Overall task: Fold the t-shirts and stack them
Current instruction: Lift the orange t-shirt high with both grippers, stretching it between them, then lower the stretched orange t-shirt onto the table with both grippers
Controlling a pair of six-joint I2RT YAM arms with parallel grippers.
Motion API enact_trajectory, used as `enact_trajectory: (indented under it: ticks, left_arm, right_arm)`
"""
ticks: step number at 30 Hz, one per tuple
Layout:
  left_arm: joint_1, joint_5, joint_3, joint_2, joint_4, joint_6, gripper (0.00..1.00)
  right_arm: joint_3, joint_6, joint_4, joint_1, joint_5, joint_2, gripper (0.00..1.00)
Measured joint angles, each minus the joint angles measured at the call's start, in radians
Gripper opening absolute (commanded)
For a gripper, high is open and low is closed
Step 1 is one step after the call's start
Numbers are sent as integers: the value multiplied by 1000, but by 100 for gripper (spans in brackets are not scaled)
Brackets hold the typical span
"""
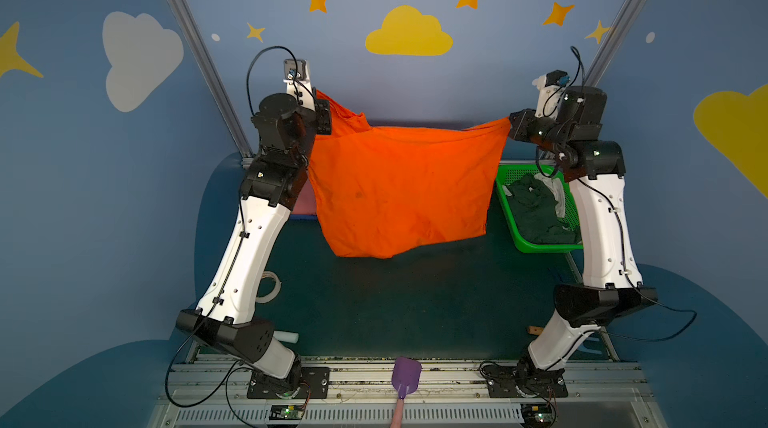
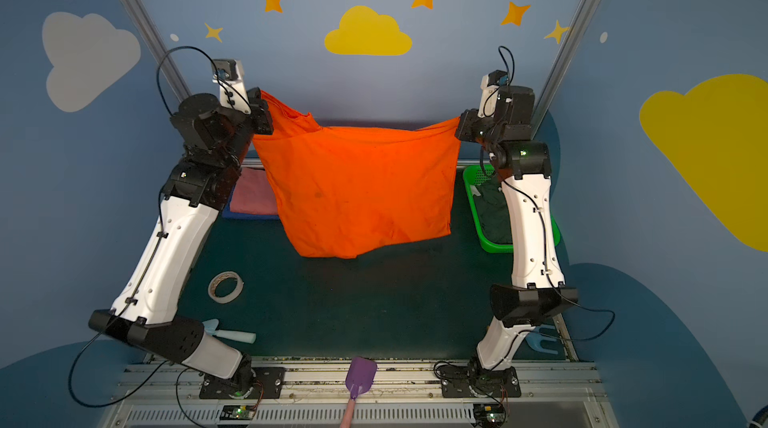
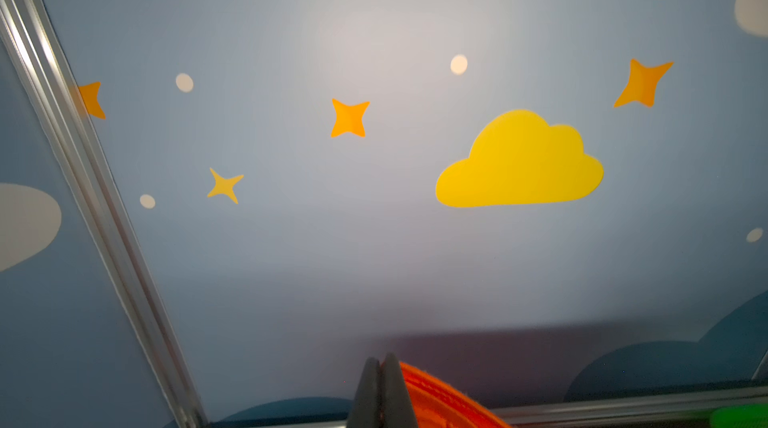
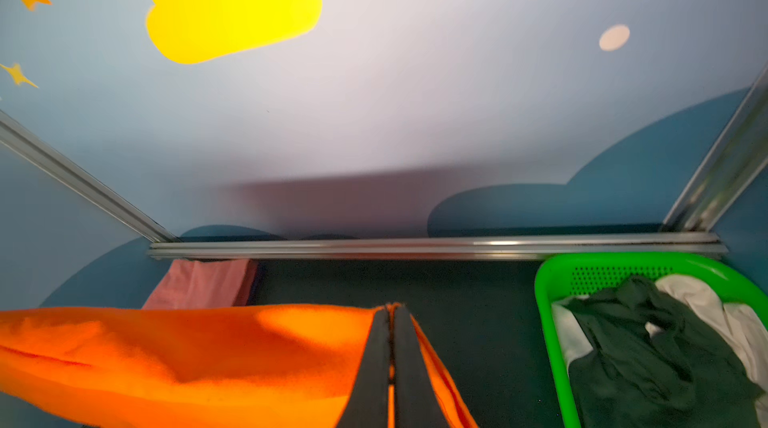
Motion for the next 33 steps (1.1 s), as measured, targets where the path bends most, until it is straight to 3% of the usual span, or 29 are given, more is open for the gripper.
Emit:
enact_trajectory:
  ticks: [6,13,21,27,33]
  left_arm:
    - [1,148,108,-39,13,-53,5]
    - [-8,287,-130,-297,63,-106,5]
    - [-10,318,-155,-428,90,-114,5]
    - [-10,312,-148,-421,110,-93,5]
    - [-10,268,-199,-334,110,-43,5]
  right_arm:
    - [-8,3,73,0,-59,-88,0]
    - [-277,0,128,21,-80,-352,0]
    - [-376,-29,148,49,-45,-555,0]
    - [-376,-51,153,50,7,-566,0]
    - [-401,-55,142,50,44,-460,0]
